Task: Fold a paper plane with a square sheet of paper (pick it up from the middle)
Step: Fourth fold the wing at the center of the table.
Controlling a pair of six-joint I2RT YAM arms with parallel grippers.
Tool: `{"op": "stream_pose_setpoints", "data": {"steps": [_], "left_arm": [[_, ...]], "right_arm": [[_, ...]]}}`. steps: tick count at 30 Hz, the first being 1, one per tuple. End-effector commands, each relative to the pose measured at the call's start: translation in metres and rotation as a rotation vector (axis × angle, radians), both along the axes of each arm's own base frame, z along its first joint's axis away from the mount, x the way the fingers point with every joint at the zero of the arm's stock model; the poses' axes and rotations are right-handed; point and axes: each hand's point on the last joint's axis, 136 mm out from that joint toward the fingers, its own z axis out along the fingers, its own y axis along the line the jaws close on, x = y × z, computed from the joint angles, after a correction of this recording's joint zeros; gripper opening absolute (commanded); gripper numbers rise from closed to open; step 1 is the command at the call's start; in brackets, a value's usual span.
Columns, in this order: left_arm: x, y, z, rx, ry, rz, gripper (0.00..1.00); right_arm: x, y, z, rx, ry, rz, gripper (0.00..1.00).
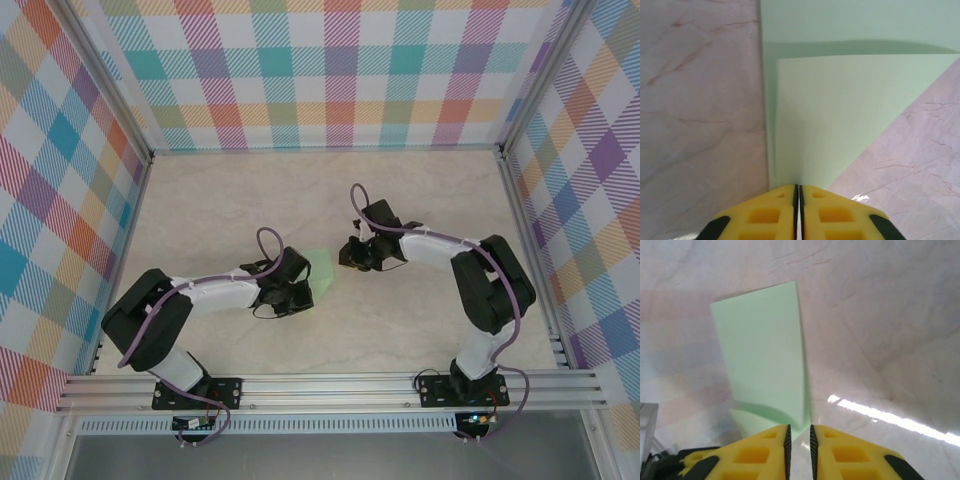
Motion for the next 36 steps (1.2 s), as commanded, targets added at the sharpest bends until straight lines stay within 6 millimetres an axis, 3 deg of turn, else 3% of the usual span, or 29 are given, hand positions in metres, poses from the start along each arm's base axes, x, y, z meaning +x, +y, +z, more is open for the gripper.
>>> {"op": "stream_pose_setpoints", "data": {"steps": [1, 5, 10, 23, 36], "left_arm": [[0.015, -0.006, 0.032, 0.004, -0.103, -0.033, 0.15], [0.031, -0.01, 0.044, 0.009, -0.164, -0.02, 0.16], [0.042, -0.004, 0.036, 0.087, -0.174, 0.012, 0.13], [0.045, 0.011, 0.003, 0.219, -0.125, 0.031, 0.06], [0.043, 0.017, -0.001, 0.239, -0.11, 0.037, 0.05]], "right_arm": [[-0.017, 0.002, 0.009, 0.062, 0.034, 0.005, 0.29], [-0.025, 0.004, 0.011, 0.1, 0.066, 0.005, 0.4], [-0.029, 0.011, 0.004, 0.137, 0.125, 0.006, 0.45], [-0.034, 0.028, -0.012, 0.157, 0.205, 0.035, 0.38], [-0.032, 0.041, -0.019, 0.161, 0.22, 0.066, 0.32]]}}
